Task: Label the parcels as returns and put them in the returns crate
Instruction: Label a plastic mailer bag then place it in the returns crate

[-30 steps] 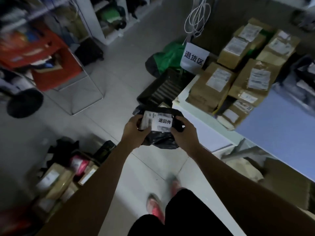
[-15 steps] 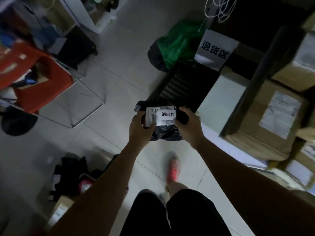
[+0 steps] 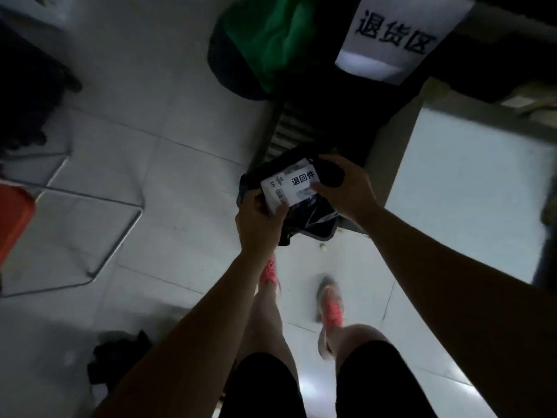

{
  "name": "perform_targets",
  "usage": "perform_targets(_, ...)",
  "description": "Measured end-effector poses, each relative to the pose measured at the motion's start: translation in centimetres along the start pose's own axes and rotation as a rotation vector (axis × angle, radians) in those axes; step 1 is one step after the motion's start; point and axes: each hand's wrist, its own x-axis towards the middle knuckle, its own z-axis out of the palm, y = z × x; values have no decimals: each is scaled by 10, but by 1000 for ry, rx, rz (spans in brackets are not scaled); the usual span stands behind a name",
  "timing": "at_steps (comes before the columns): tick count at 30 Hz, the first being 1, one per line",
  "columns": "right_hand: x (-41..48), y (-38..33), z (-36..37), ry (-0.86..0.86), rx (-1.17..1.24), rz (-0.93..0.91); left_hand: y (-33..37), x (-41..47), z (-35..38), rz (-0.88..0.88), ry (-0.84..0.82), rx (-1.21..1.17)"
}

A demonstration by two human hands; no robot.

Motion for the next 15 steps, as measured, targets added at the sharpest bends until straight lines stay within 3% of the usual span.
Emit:
perform_targets(4, 62, 38, 39, -23, -65, 31, -43, 56, 43, -64, -24, 55)
perform_targets(8, 130, 100, 78, -80, -82, 64, -97, 101, 106, -217, -24, -38)
perform_targets(15, 253, 202, 165, -224, -154, 16, -205, 172, 226, -506, 141, -280)
